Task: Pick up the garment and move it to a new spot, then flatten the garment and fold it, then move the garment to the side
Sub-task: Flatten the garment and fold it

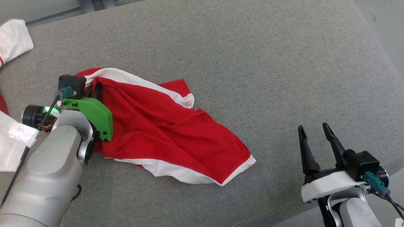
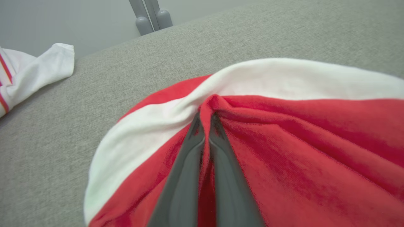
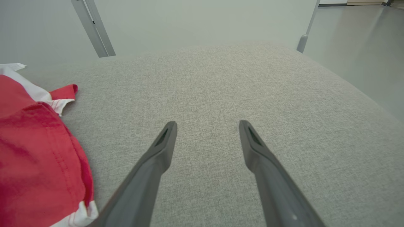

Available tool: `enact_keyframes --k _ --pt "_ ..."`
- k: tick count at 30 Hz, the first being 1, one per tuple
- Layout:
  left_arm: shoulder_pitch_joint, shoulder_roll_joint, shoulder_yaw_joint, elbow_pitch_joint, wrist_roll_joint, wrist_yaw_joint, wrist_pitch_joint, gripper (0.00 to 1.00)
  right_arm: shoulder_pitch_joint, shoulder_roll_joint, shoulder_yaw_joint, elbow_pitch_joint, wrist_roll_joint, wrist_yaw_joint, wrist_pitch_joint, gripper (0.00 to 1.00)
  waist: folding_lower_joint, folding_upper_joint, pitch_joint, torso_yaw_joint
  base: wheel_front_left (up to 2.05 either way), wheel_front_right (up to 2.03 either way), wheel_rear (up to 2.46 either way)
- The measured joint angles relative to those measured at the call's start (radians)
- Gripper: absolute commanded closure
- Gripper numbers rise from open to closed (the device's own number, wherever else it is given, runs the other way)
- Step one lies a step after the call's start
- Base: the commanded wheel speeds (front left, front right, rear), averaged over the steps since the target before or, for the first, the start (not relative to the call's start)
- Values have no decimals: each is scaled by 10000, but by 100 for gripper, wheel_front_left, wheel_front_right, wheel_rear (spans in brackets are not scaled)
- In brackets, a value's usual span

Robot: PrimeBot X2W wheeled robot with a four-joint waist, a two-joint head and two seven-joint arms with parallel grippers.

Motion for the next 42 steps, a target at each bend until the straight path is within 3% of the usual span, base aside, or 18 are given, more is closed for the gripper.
enact_keyframes --k 6,11,20,24,28,33,42 --pt "602 -382 190 77 -263 -211 -1231 0 360 4 -245 0 -165 0 0 0 0 0 -442 101 0 0 0" --pt "1558 -508 596 -984 -387 36 -1941 0 618 4 -403 -138 -474 0 0 0 -1 0 -979 420 0 0 0" --pt "5318 -500 2801 -5384 696 1147 -2027 0 978 -151 -552 -453 -704 0 2 0 -1 0 -2014 1267 0 0 0" --pt "6783 -901 3848 -6744 1047 1129 -2025 0 1062 -157 -546 -489 -702 0 0 0 -1 0 -2330 1663 0 0 0" --pt "7389 -1567 4886 -7603 1511 516 -2029 0 1197 -146 -376 -410 -688 0 0 0 -1 0 -2463 2067 0 0 0" --pt "7782 -2134 5503 -7660 2228 -88 -2029 0 1204 -111 -211 -313 -675 0 0 0 -1 0 -2556 2266 0 0 0" --pt "9716 -2514 5873 -7620 3774 -1112 -2027 0 1579 -127 -222 -222 -623 0 0 0 -1 0 -2910 2010 0 0 0"
